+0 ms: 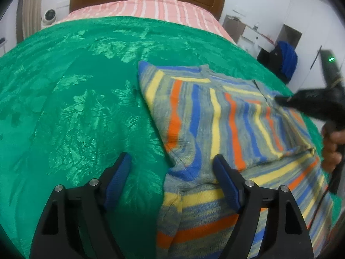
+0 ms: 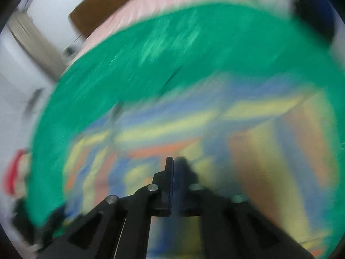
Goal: Fold small clothes
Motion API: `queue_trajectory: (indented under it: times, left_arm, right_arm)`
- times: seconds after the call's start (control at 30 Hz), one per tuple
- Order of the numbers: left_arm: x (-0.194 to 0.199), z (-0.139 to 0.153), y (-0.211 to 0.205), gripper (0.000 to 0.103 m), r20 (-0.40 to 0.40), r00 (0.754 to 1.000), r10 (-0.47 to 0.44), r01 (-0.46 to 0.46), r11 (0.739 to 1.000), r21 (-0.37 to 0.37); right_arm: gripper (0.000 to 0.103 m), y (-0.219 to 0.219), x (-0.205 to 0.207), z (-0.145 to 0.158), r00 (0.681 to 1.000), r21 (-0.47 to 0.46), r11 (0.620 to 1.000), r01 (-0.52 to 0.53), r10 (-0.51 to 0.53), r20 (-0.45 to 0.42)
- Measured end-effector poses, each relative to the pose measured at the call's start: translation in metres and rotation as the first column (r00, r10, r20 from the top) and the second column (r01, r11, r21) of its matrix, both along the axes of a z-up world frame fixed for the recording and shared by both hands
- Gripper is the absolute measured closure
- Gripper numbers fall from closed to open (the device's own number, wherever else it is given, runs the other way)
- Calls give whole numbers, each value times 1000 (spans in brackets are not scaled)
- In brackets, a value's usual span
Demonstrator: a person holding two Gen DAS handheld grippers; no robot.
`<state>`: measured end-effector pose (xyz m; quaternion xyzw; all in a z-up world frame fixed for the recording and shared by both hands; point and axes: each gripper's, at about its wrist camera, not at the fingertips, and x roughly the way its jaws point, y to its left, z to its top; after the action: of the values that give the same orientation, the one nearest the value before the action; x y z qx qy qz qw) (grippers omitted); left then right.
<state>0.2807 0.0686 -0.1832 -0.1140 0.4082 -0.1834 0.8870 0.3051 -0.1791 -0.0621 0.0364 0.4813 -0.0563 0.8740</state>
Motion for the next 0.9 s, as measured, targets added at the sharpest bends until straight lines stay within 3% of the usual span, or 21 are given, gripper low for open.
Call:
queue_trajectory:
  times: [0.03, 0.07, 0.17, 0.2, 0.23, 0.27, 0.33, 0.4, 0.43, 0.47, 0.5, 0.53, 0.57, 0.63, 0.77, 0.9]
  left_arm:
    - [1, 0, 0, 22, 1, 1000, -1, 1, 1000, 0]
    - [2, 0, 0, 22, 1, 1000, -1, 1, 1000, -3]
    - [3, 0, 2, 22, 0, 1000, -1, 1, 1000, -17]
    - [3, 0, 2, 22, 0, 1000, -1, 1, 1000, -21]
    - [3, -1, 3, 22, 1, 1000, -1, 1, 1000, -26]
    - [3, -1, 3, 22, 0, 1000, -1, 1, 1000, -31]
    - [4, -1, 3, 22, -1, 1000, -2, 2, 999, -32]
    - [4, 0, 3, 19, -2, 1000, -8, 8, 999, -34]
    - [4, 3, 4, 18, -9, 1000, -11, 11, 999, -38]
    - [3, 6, 6, 18, -23, 1000, -8, 8, 999, -34]
    - [0, 10, 9, 18, -48, 999, -3, 1, 1000, -27]
    - [-6, 14, 13, 18, -65, 998, 3, -5, 1000, -29]
    - [-18, 21, 22, 18, -78, 997, 5, -9, 998, -54]
    - [-49, 31, 39, 16, -78, 997, -5, -3, 995, -99]
    - [-116, 40, 66, 8, -48, 999, 16, -18, 999, -38]
    - [-169, 30, 95, 4, 1, 989, 150, -150, 987, 51]
  right_arm:
    - [89, -3, -5, 9, 999, 12, 1000, -12, 12, 32]
    - [89, -4, -6, 13, 998, 99, 994, -53, 50, 26]
    - [89, 2, -8, 1, 981, 280, 948, -151, 179, -76]
    - [89, 2, -12, -6, 975, 296, 942, -159, 196, -101]
    - [89, -3, -15, -13, 974, 273, 951, -147, 187, -126]
    - [95, -16, -24, -18, 982, 168, 980, -105, 129, -139]
    - [95, -43, -46, -6, 996, 85, 995, -45, 51, -76]
    - [89, -52, -75, 15, 999, 67, 997, -47, 47, -10]
    - [82, -54, -95, 28, 997, 71, 995, -73, 71, 31]
    - [63, -55, -123, 42, 991, 72, 990, -118, 112, 76]
    - [51, -60, -142, 52, 985, 58, 988, -142, 136, 107]
    - [30, -64, -166, 62, 978, 36, 987, -156, 150, 142]
    - [19, -71, -193, 70, 972, 8, 988, -153, 149, 184]
    - [7, -86, -235, 76, 963, -72, 992, -106, 120, 243]
    - [6, -129, -299, 64, 967, -199, 979, 53, 0, 255]
    - [6, -162, -322, 48, 963, -200, 965, 170, -120, 240]
